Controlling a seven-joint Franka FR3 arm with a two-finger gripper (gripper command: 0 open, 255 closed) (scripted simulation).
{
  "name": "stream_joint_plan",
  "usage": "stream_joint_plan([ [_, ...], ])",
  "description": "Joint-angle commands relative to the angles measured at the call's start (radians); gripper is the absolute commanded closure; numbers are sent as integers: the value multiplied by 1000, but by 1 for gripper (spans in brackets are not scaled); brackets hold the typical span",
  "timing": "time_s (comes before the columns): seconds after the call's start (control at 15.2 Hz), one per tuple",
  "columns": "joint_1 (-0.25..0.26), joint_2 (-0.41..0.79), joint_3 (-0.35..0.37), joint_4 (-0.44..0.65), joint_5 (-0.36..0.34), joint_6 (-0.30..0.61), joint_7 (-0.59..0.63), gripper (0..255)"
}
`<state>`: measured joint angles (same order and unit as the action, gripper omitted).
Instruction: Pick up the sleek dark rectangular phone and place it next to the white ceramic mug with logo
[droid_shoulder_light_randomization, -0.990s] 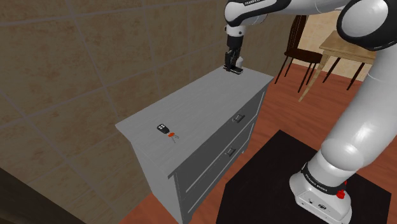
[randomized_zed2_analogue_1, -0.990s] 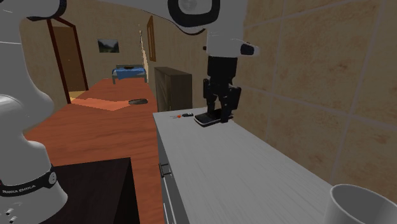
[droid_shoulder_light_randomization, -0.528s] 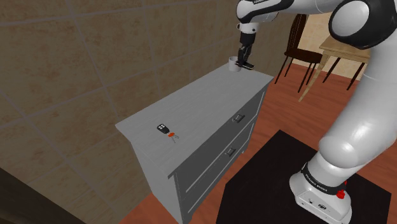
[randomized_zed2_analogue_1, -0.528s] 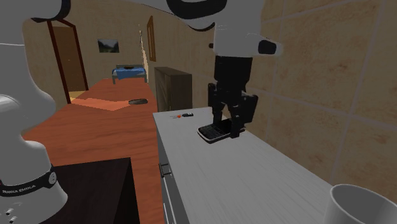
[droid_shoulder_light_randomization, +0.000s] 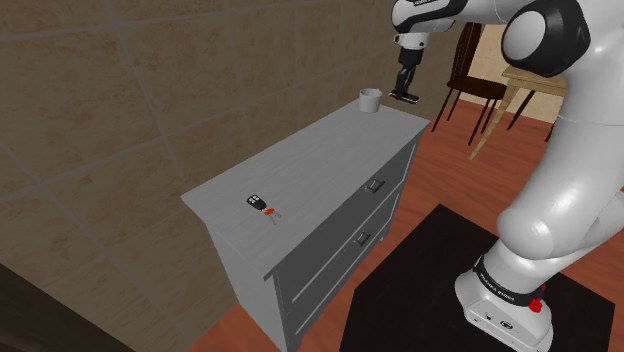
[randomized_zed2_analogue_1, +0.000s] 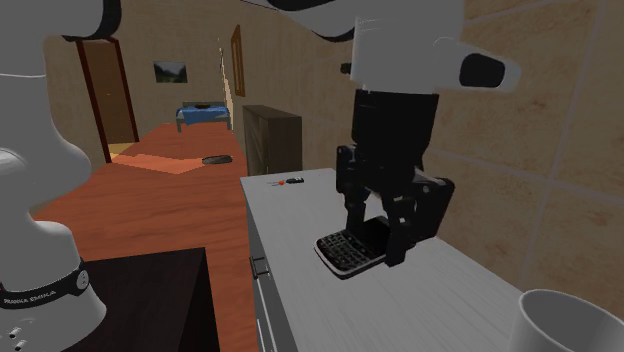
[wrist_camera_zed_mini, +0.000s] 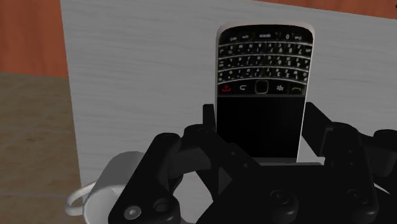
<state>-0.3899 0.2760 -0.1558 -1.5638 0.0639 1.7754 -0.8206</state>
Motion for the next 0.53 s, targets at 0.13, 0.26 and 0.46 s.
stream_joint_plan([
  [0.13,-61,73,-27,108,15,-38,-85,255],
  [0.26,-93,119,-38,174,24,-61,-125,255],
  [0.46,-114,150,-44,208,30,-64,-150,255],
])
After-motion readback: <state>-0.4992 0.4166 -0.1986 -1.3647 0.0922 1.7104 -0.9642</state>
